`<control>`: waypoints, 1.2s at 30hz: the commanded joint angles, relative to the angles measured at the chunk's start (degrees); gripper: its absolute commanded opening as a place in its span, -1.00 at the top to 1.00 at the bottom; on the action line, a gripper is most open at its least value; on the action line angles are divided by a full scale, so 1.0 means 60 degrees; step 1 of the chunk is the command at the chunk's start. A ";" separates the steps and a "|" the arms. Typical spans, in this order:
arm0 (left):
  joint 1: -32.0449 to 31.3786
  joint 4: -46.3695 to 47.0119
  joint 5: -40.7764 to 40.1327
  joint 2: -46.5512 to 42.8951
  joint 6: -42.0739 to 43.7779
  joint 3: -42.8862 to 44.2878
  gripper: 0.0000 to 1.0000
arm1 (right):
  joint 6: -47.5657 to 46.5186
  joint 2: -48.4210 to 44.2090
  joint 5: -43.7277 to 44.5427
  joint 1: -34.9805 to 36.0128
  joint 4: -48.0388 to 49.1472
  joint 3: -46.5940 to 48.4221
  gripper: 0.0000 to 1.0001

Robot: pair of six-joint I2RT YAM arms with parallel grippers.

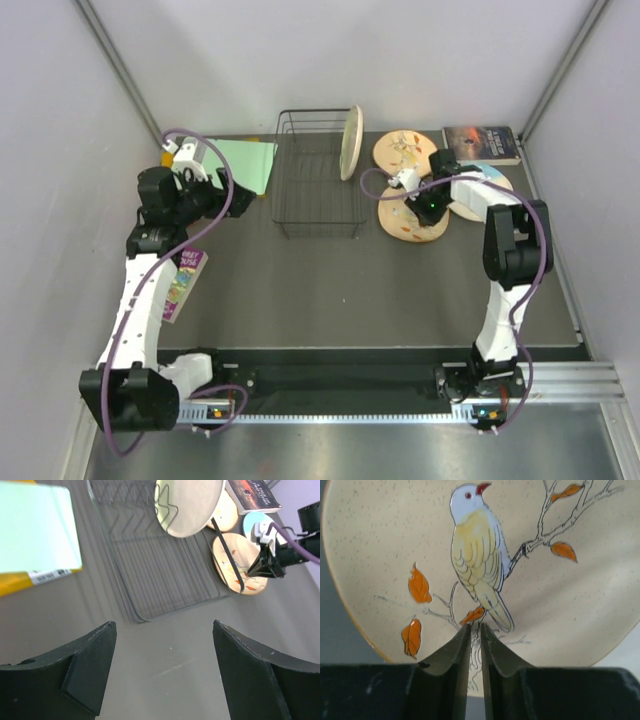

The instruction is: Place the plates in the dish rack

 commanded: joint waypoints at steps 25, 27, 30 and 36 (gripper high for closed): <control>-0.1695 -0.1174 0.0479 -0.0734 -0.2804 -0.2643 -0.82 | -0.1408 -0.3529 -0.0911 0.4603 -0.2369 -0.3779 0.66; -0.1768 -0.1160 0.0538 -0.0836 -0.2847 -0.2847 -0.82 | -0.1174 -0.3718 -0.1073 0.4941 -0.2341 -0.3808 0.66; -0.1871 -0.1028 0.0612 -0.0895 -0.3023 -0.3140 -0.82 | -0.0297 -0.4258 -0.1294 0.5046 -0.1815 -0.3721 0.66; -0.2470 0.0053 0.0613 -0.0487 -0.3550 -0.3682 -0.81 | 0.2472 -0.5754 -0.2784 0.1258 -0.0757 -0.2638 -0.04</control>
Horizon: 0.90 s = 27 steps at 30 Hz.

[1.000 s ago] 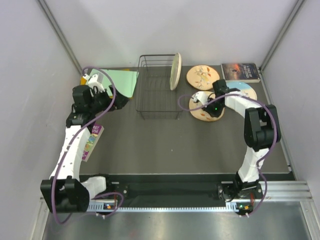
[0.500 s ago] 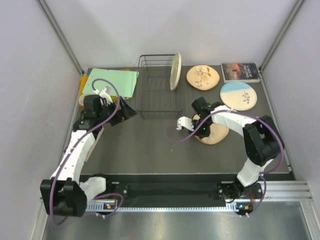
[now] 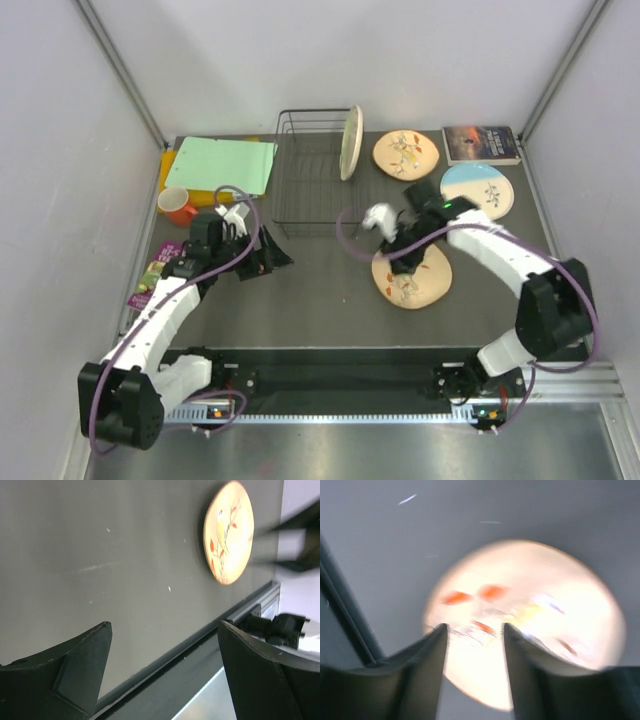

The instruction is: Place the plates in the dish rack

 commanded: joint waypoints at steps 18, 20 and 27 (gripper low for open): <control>-0.4593 0.5730 -0.1315 0.4582 -0.1366 0.0487 -0.62 | -0.3265 0.3827 -0.4703 -0.8009 -0.5023 0.3309 -0.69; -0.4829 0.5950 -0.1403 0.4962 -0.1381 0.0590 -0.62 | -0.3396 0.4164 -0.4645 -0.7995 -0.4978 0.3499 -0.69; -0.5693 0.6565 -0.2047 0.6442 -0.1454 0.1570 -0.62 | -0.4261 0.6172 -0.4894 -0.7980 -0.5886 0.4349 -0.62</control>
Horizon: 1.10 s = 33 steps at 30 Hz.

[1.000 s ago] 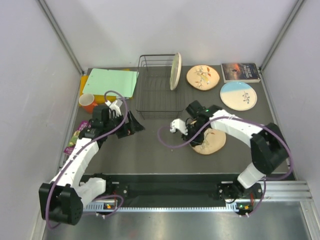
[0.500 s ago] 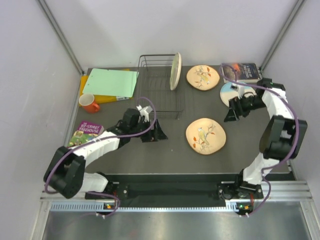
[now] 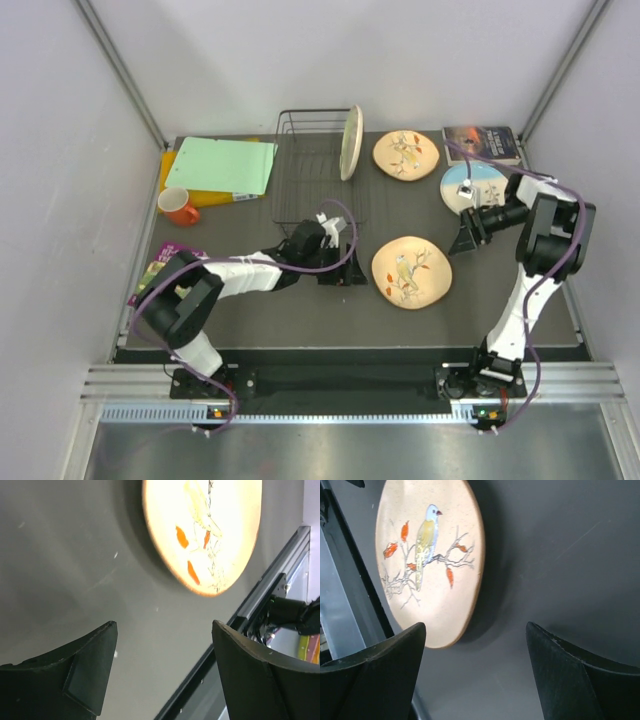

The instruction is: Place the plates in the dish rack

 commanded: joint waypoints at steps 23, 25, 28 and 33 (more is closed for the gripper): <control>-0.1755 0.0999 -0.0877 0.3189 -0.0250 0.3040 -0.60 | -0.1854 0.1880 -0.0373 0.1745 -0.1343 -0.0548 -0.47; -0.1829 0.0955 -0.0965 0.3205 -0.0191 0.3128 -0.60 | -0.1661 0.1924 -0.0827 0.1803 -0.1343 -0.0533 -0.43; -0.1946 0.0838 -0.1024 0.3175 -0.0103 0.3158 -0.61 | -0.1631 0.2012 -0.1238 0.1862 -0.1329 -0.0665 -0.33; -0.1990 0.0779 -0.1097 0.3189 -0.0015 0.3070 -0.61 | -0.1528 0.2203 -0.1168 0.1906 -0.1343 -0.0548 -0.23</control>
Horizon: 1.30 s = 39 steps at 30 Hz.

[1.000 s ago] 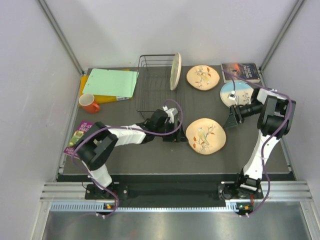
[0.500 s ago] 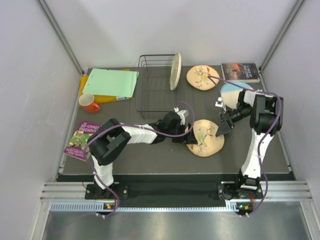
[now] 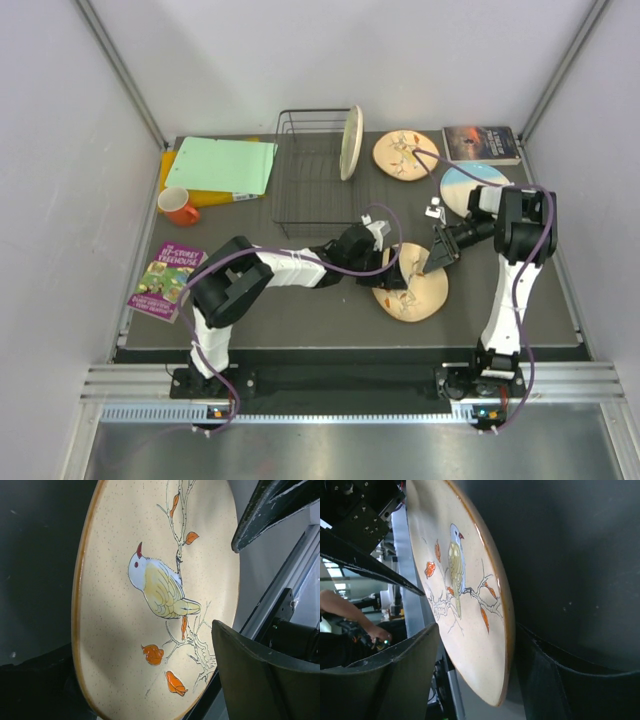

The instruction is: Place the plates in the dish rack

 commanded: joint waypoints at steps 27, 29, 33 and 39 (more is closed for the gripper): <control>0.0527 -0.0120 0.0958 -0.1285 -0.0877 -0.2079 -0.69 | 0.0238 0.0846 0.0643 -0.0191 0.0358 0.0200 -0.08; 0.0527 0.0162 0.1076 -0.0848 -0.1260 -0.1860 -0.69 | 0.0239 0.0817 0.0702 -0.0162 0.0372 0.0084 -0.08; 0.0469 0.0631 0.1179 -0.0172 -0.2051 -0.1347 -0.68 | 0.0253 0.0729 0.0717 -0.0162 0.0372 -0.0151 0.00; 0.0263 0.0544 0.1003 -0.0009 -0.2331 -0.0951 -0.67 | 0.0283 0.0715 0.0629 -0.0220 0.0358 -0.0488 0.05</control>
